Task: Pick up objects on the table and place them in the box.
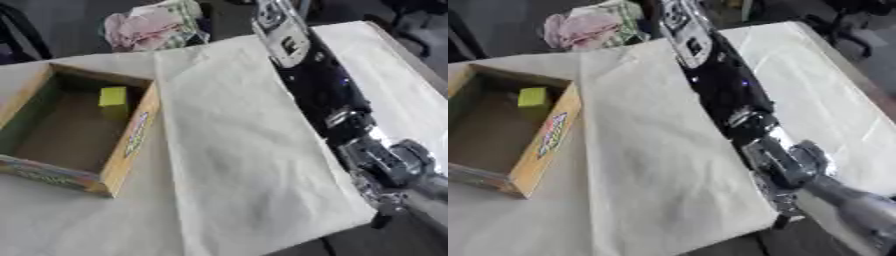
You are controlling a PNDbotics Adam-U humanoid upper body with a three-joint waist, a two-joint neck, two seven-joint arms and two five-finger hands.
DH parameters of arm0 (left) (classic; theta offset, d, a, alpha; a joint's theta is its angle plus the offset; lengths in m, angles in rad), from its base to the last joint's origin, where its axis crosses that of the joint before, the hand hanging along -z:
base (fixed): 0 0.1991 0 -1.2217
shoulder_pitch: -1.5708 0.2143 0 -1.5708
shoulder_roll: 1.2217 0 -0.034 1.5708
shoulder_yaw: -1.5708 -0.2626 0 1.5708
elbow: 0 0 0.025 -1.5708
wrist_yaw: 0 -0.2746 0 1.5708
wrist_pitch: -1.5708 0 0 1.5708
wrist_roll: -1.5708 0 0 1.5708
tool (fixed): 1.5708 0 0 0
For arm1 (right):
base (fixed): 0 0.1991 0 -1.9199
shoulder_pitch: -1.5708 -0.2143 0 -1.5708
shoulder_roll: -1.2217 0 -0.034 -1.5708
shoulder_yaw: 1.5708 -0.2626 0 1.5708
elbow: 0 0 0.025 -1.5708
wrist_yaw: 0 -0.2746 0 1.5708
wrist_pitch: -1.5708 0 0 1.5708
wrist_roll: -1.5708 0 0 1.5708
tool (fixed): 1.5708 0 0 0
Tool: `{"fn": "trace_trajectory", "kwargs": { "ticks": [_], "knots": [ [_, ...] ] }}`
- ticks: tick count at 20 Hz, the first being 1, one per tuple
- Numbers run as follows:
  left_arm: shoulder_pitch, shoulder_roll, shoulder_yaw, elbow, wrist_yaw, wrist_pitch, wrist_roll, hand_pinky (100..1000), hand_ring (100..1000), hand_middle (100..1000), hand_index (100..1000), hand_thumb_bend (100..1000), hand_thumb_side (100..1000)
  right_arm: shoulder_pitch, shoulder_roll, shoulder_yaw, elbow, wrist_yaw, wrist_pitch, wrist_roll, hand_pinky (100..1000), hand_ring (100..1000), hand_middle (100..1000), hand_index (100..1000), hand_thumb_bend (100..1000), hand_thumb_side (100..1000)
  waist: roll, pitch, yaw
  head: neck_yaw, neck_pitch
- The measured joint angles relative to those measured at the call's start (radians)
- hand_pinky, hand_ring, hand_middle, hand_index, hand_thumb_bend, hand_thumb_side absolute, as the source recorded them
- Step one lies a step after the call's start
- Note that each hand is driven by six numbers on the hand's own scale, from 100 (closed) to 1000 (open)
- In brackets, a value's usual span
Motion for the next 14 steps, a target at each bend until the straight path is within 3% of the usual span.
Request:
{"fn": "trace_trajectory", "kwargs": {
  "ticks": [3, 6, 10, 14],
  "knots": [
    [0.032, 0.001, 0.019, -0.036, -0.05, -0.011, 0.027, 527, 730, 731, 791, 494, 826, 0.076, -0.045, -0.008, -0.136, -0.191, 0.011, -0.016, 699, 730, 800, 894, 100, 560, 0.002, 0.007, -0.032, 0.074, -0.002],
    [0.063, 0.001, 0.036, -0.08, -0.109, -0.021, 0.055, 531, 735, 736, 793, 495, 822, 0.151, -0.053, -0.023, -0.257, -0.299, 0.01, -0.035, 703, 735, 802, 894, 100, 563, -0.009, 0.015, -0.064, 0.151, -0.004],
    [0.093, 0.0, 0.047, -0.132, -0.189, -0.026, 0.078, 535, 736, 738, 794, 491, 816, 0.225, -0.053, -0.046, -0.376, -0.357, 0.011, -0.064, 703, 735, 799, 891, 100, 552, -0.013, 0.02, -0.081, 0.208, 0.01],
    [0.122, -0.002, 0.05, -0.164, -0.231, -0.03, 0.098, 530, 732, 735, 791, 483, 813, 0.283, -0.053, -0.072, -0.448, -0.365, 0.015, -0.093, 700, 732, 788, 889, 100, 552, -0.012, 0.02, -0.103, 0.225, 0.031]
  ]
}}
